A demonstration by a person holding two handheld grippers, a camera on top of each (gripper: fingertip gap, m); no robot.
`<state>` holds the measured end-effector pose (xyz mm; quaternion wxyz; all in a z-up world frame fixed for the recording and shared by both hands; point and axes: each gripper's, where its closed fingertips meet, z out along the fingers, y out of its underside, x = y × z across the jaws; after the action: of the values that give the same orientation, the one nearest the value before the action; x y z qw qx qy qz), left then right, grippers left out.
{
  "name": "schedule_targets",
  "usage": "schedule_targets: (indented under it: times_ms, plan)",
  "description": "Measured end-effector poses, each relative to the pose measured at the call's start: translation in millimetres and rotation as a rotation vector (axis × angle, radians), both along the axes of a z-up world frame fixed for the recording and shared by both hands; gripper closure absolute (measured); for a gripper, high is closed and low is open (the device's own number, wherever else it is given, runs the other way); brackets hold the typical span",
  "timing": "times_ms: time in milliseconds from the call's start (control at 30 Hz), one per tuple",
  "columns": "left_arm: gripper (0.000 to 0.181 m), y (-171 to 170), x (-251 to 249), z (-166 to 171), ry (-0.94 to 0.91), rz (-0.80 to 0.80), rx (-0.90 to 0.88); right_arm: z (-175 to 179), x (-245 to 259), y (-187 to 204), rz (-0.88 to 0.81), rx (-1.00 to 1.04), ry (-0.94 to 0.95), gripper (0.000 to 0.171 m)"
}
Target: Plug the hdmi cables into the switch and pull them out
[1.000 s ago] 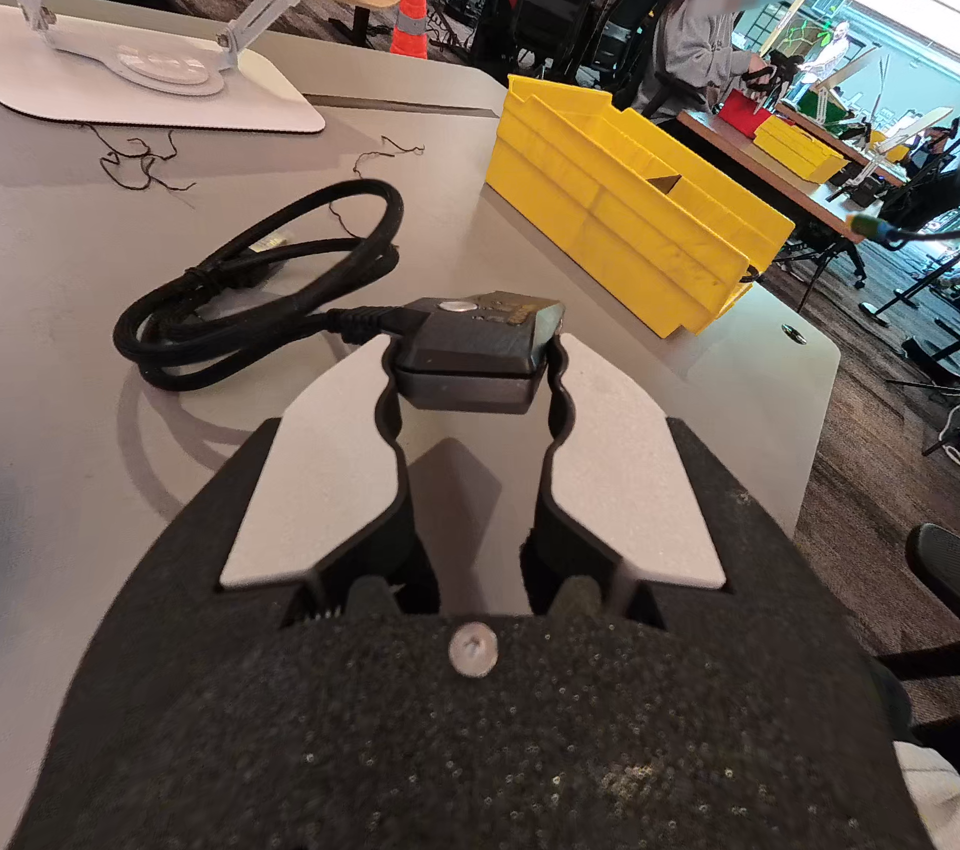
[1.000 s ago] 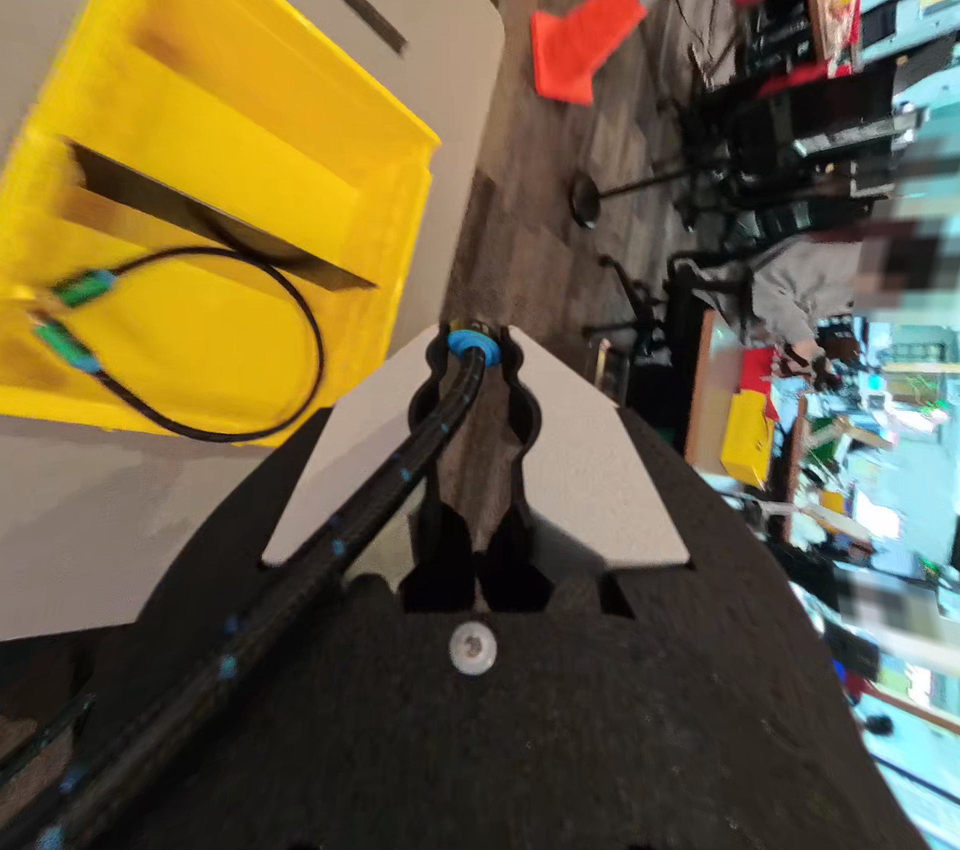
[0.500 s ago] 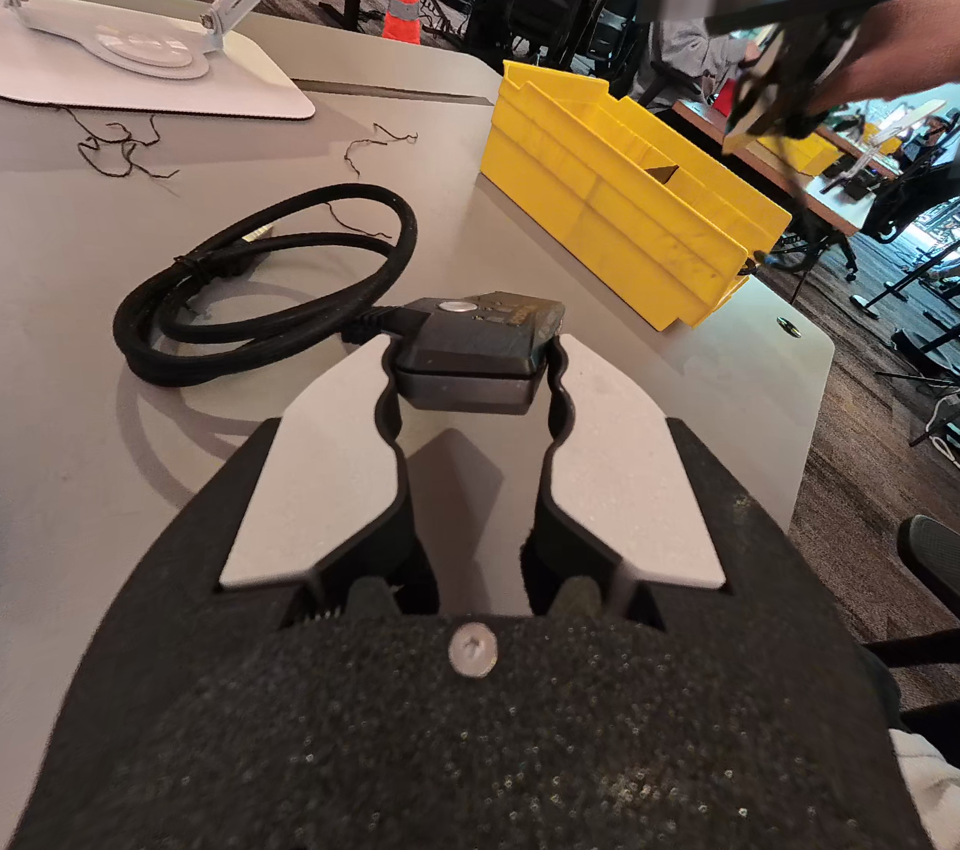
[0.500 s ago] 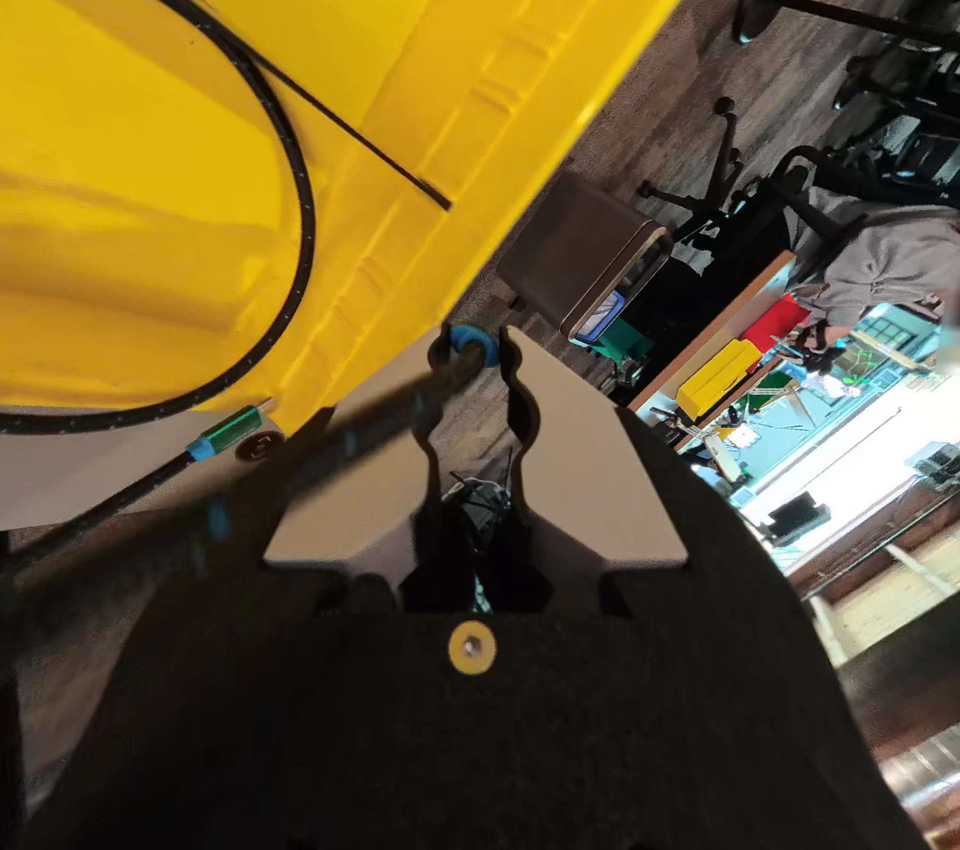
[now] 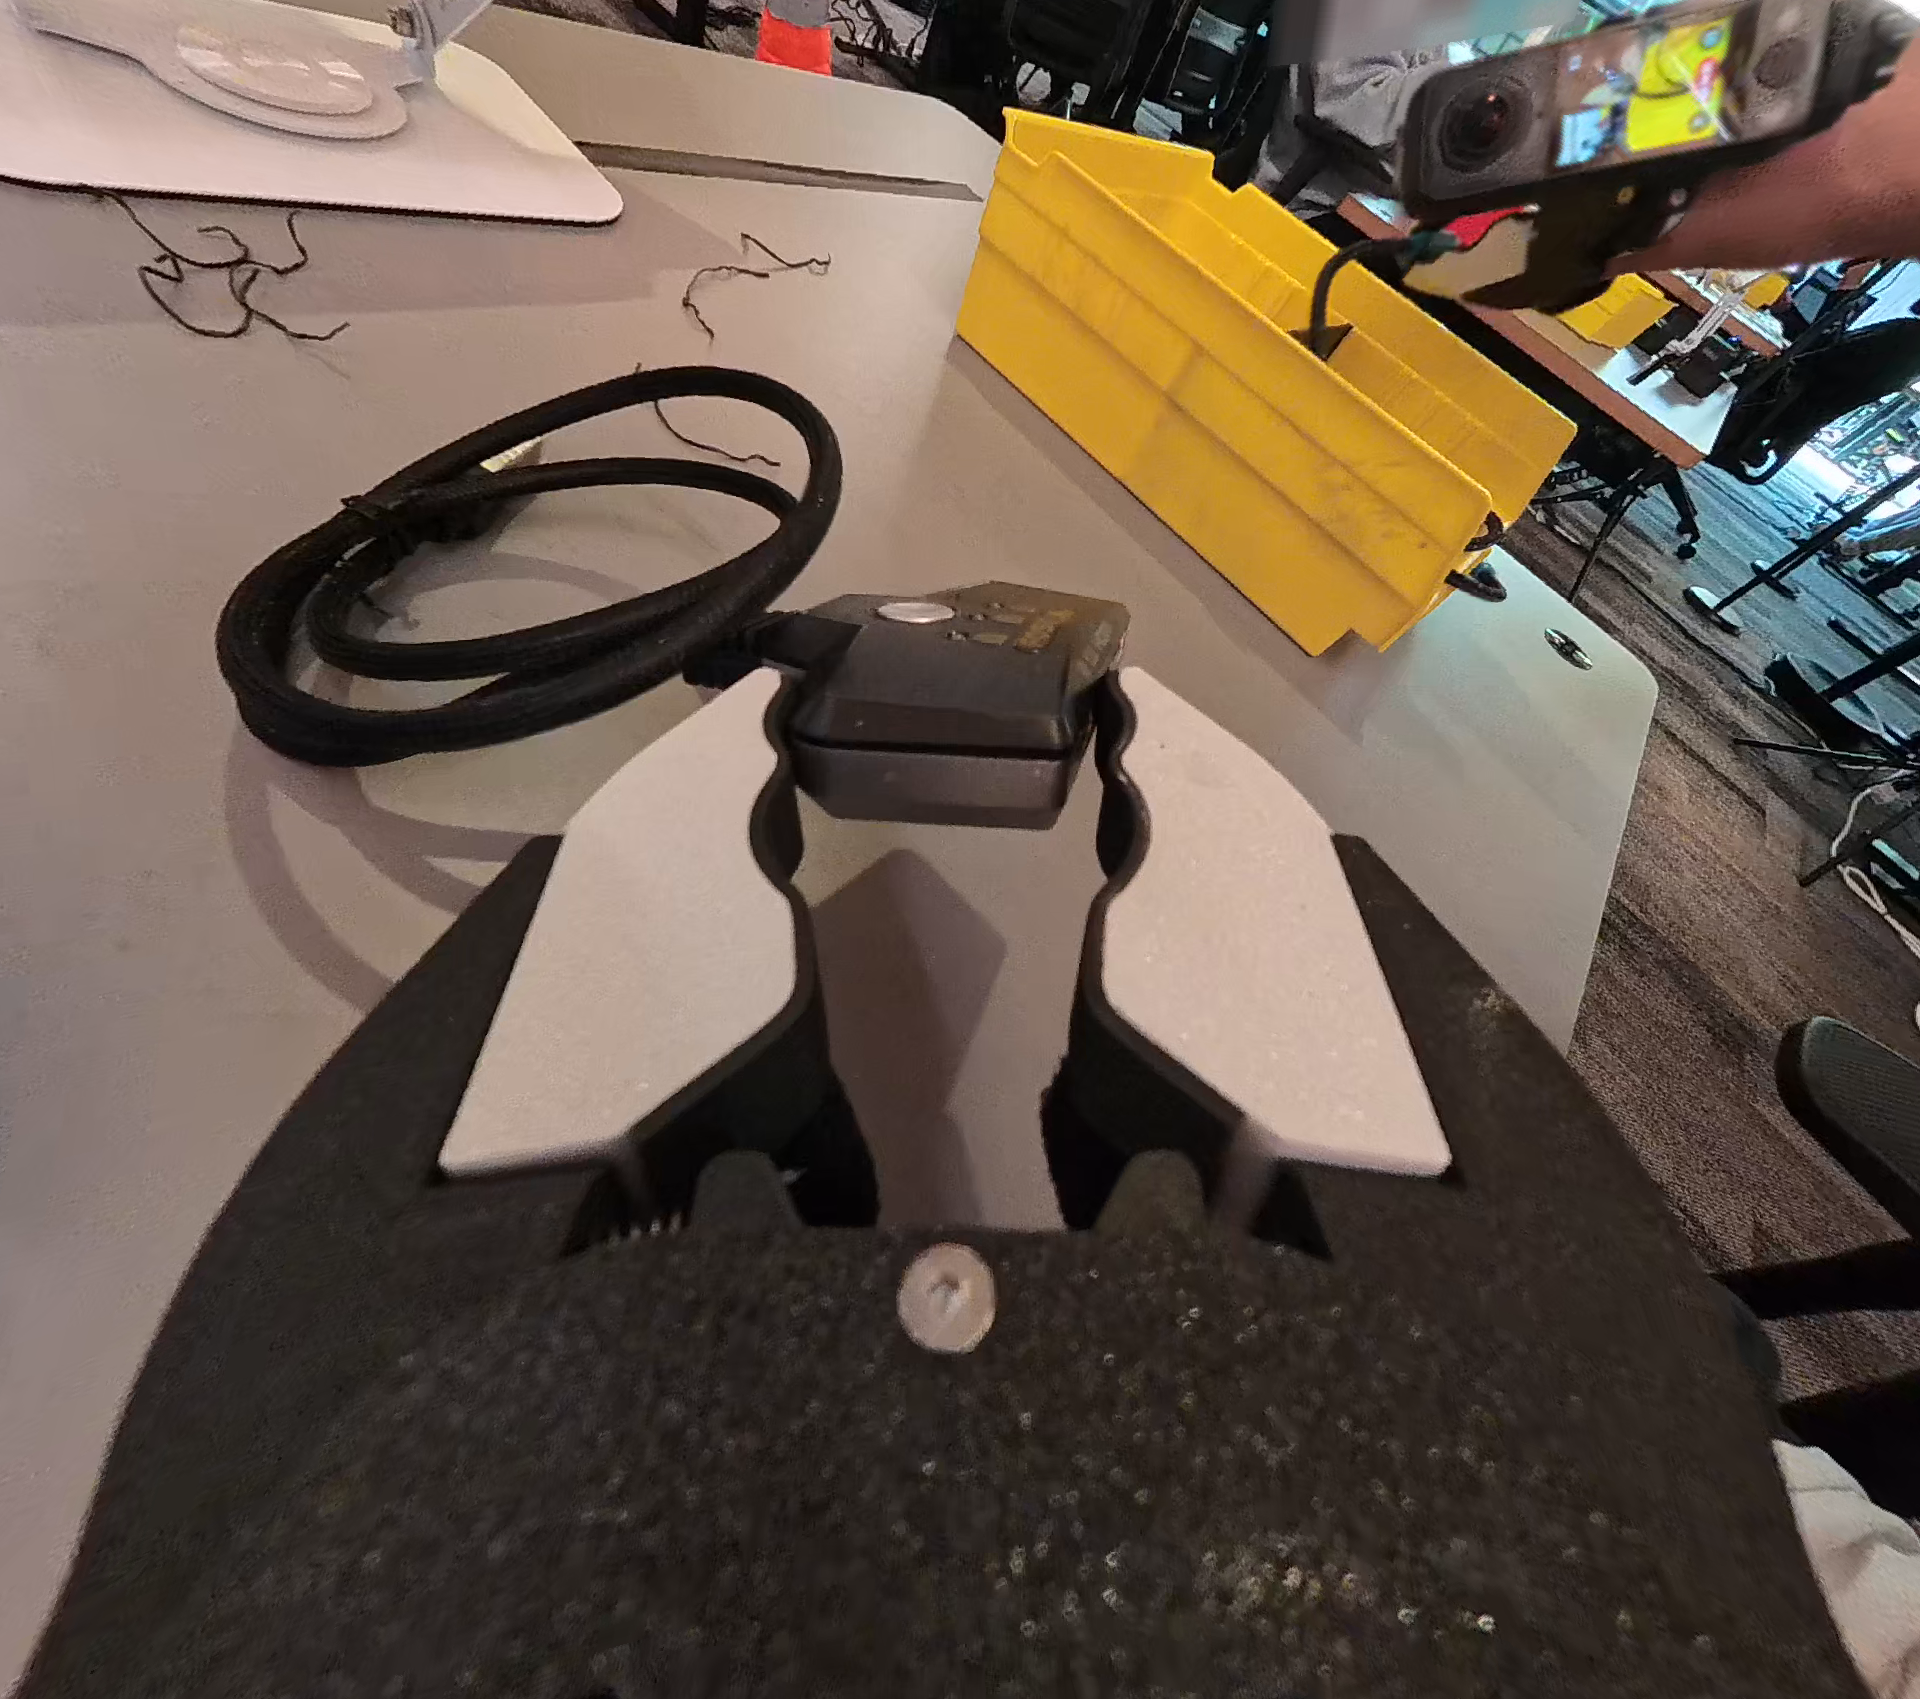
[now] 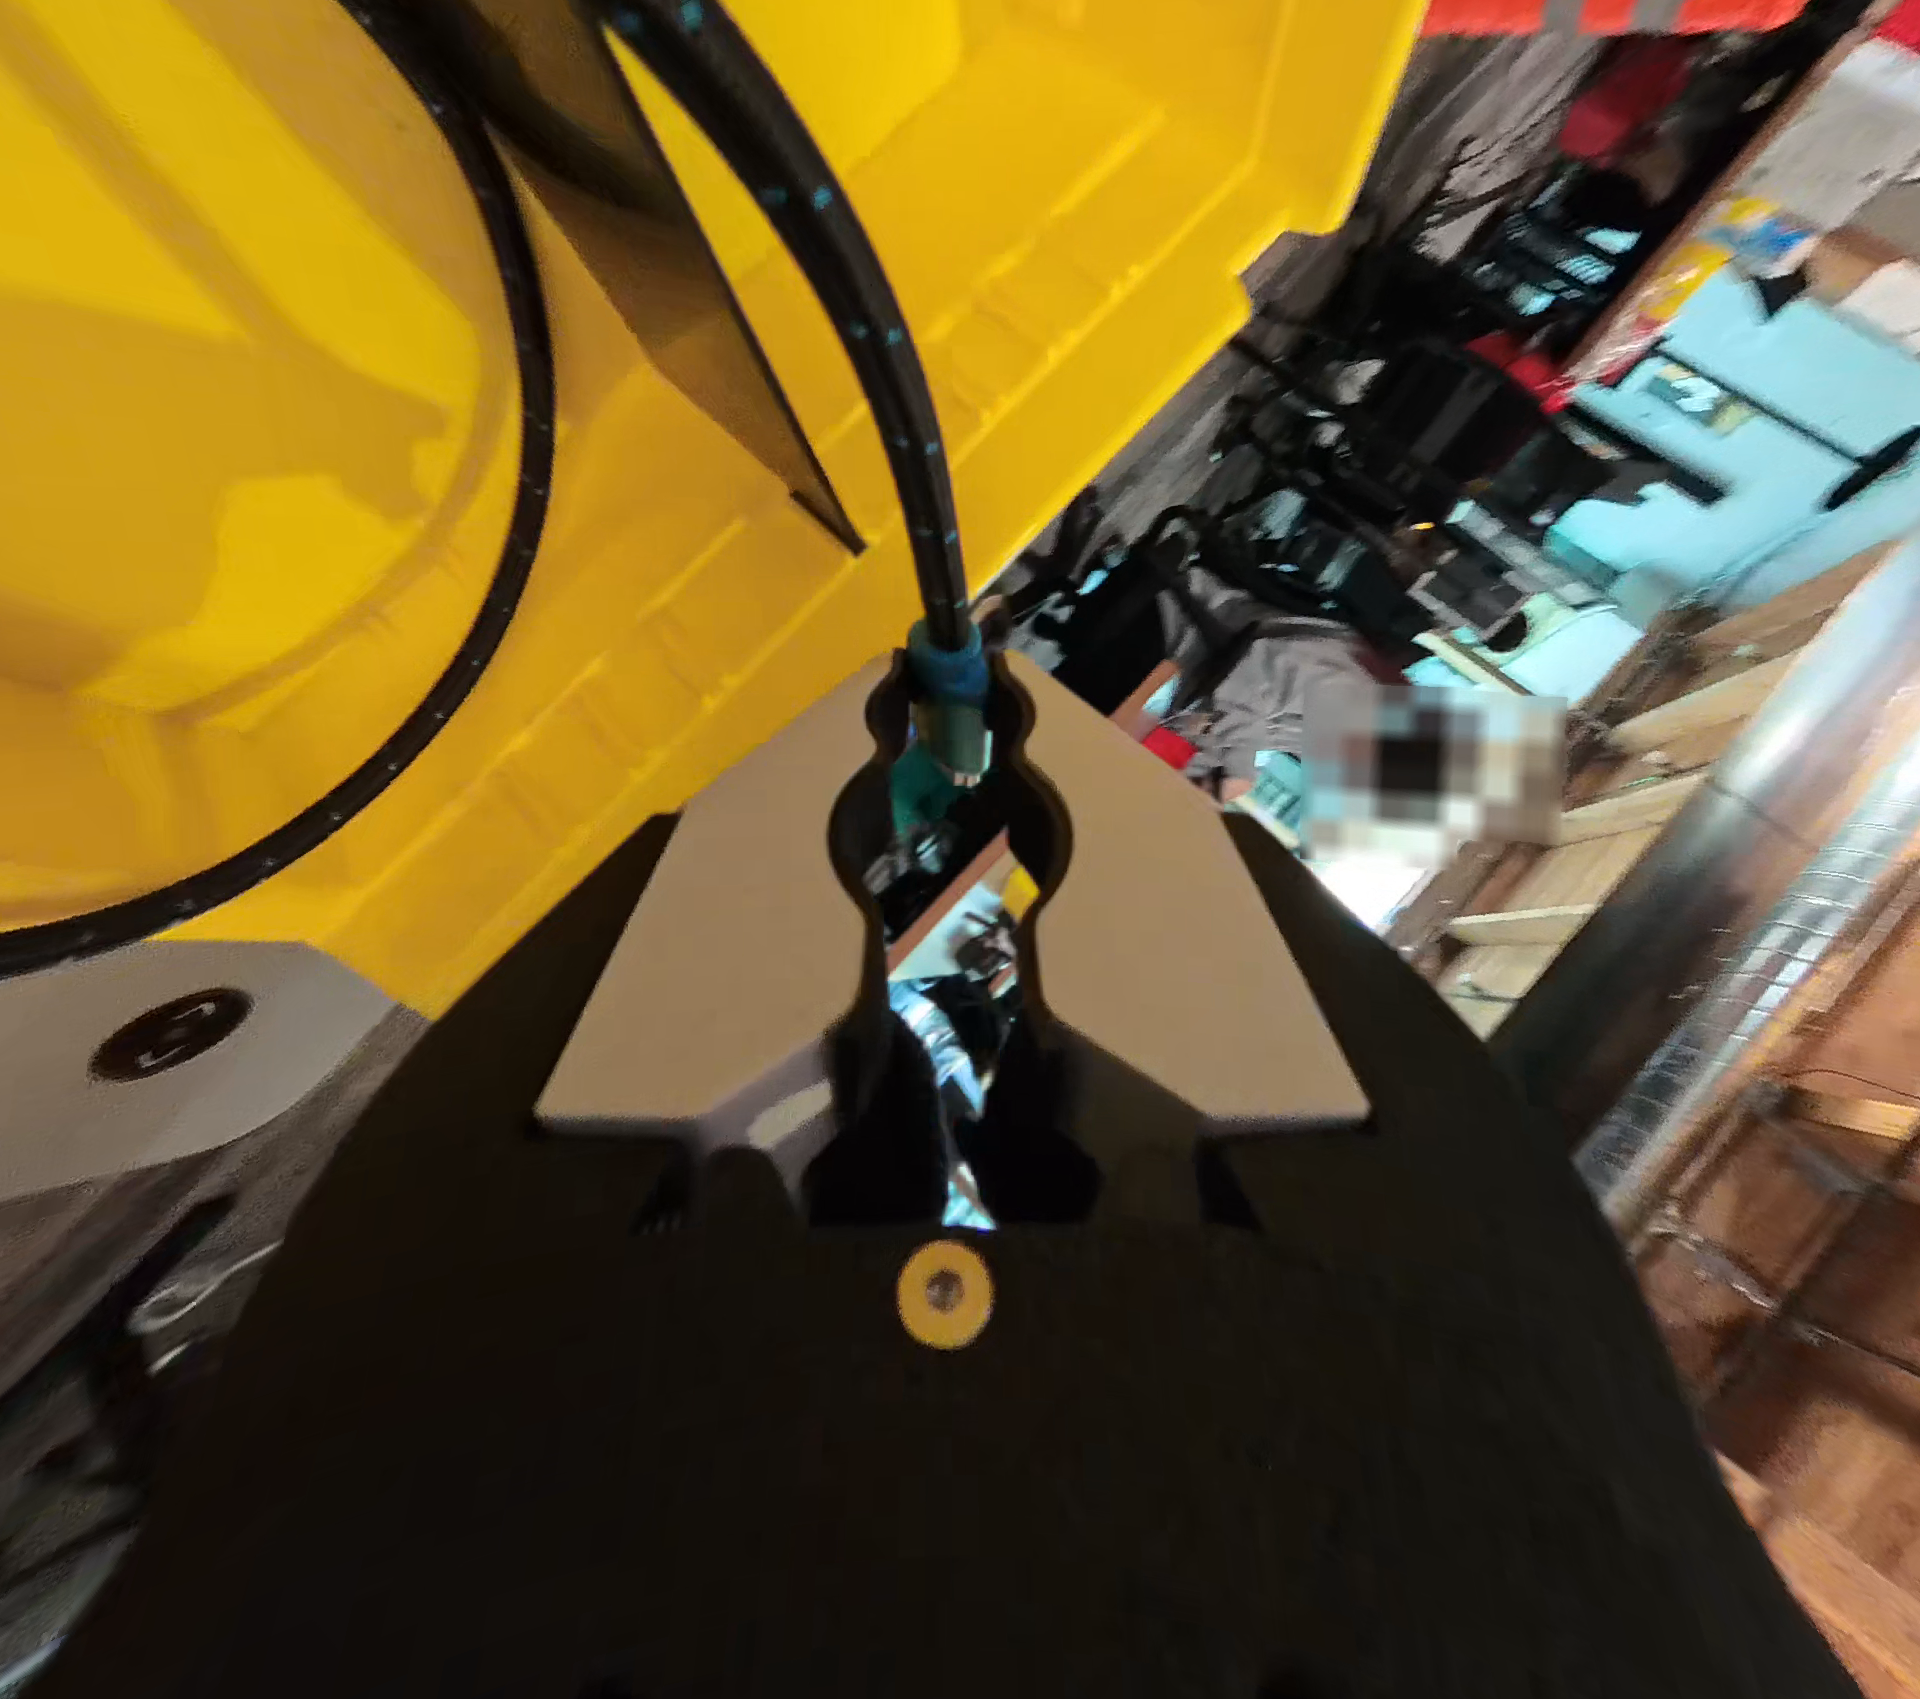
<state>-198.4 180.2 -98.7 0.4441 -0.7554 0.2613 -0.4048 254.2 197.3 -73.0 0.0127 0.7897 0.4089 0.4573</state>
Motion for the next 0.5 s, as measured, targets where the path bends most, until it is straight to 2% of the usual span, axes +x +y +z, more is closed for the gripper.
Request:
schedule_targets:
  times_ms: [133, 200, 367, 500]
  plan:
    - [0.127, 0, 2, -1, 0.003, -0.004, -0.001, -2, -28, 2, 0.188, -0.007, -0.031, 0.158]
    - [0.128, 0, 3, -1, 0.005, -0.006, -0.002, -19, -40, -8, 0.238, -0.083, -0.022, 0.159]
    - [0.128, -2, 3, -1, 0.003, -0.008, -0.004, -57, -39, -24, 0.17, -0.176, 0.057, 0.158]
    - [0.128, -2, 3, -1, 0.0, -0.008, -0.007, -84, -29, -29, 0.064, -0.21, 0.205, 0.158]
